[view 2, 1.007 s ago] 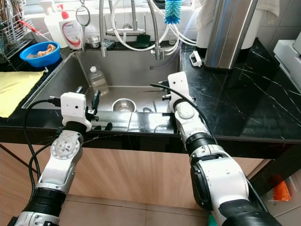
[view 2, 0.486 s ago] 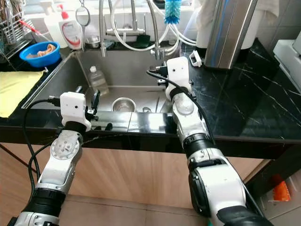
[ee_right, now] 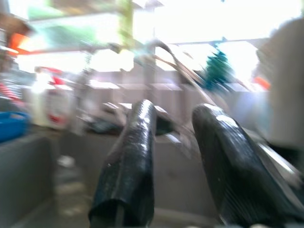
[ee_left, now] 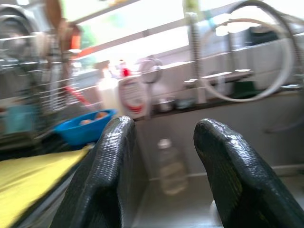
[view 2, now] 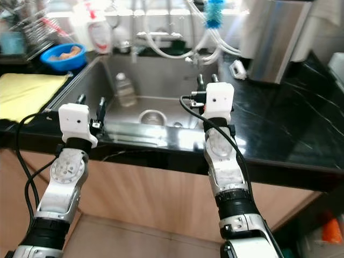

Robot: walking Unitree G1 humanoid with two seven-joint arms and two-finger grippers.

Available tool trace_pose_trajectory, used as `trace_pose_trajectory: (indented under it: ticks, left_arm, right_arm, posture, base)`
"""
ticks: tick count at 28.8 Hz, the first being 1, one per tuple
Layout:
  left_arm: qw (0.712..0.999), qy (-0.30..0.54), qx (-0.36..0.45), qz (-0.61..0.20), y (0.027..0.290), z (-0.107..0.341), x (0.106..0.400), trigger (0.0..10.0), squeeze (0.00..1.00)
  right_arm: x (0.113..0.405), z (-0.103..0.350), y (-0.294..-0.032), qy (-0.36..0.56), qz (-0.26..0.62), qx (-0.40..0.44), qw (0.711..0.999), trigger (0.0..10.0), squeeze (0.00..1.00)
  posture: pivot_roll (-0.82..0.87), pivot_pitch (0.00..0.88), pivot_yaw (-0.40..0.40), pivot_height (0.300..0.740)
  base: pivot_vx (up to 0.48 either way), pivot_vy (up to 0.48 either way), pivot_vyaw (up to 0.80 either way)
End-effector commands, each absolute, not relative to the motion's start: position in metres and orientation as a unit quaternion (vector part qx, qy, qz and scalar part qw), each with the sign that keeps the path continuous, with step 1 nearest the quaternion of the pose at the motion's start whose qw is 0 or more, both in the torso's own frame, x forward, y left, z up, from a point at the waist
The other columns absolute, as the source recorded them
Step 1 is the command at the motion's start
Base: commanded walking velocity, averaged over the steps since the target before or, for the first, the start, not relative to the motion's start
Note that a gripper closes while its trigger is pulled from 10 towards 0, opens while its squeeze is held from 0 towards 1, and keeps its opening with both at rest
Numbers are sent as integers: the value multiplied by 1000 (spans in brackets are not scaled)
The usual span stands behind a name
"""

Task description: Kitchen organization

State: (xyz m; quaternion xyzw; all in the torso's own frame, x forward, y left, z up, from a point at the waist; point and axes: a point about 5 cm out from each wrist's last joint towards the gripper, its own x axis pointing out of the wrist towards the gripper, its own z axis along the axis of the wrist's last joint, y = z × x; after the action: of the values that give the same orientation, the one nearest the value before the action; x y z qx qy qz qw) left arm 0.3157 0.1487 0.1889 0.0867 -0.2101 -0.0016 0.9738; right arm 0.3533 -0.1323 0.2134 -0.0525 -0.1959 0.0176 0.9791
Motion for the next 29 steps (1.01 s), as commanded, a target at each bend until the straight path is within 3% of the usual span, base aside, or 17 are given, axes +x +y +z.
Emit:
trace_pose_trajectory:
  ticks: [1,20,29]
  left_arm:
    - [974,-208,87,7,152,189,316,10000,0]
    - [977,-193,88,8,151,182,315,10000,0]
    - [977,-191,89,41,165,180,318,10000,0]
  right_arm:
    - [351,215,-131,-194,22,-57,979,10000,0]
    - [345,212,-120,-179,58,-62,980,10000,0]
    - [346,217,-123,-181,68,-69,979,10000,0]
  posture:
    - [-186,0,72,740]
    - [-182,0,69,740]
    - [-175,0,43,740]
  base:
    - [0,0,800]
    - [0,0,800]
    - [0,0,800]
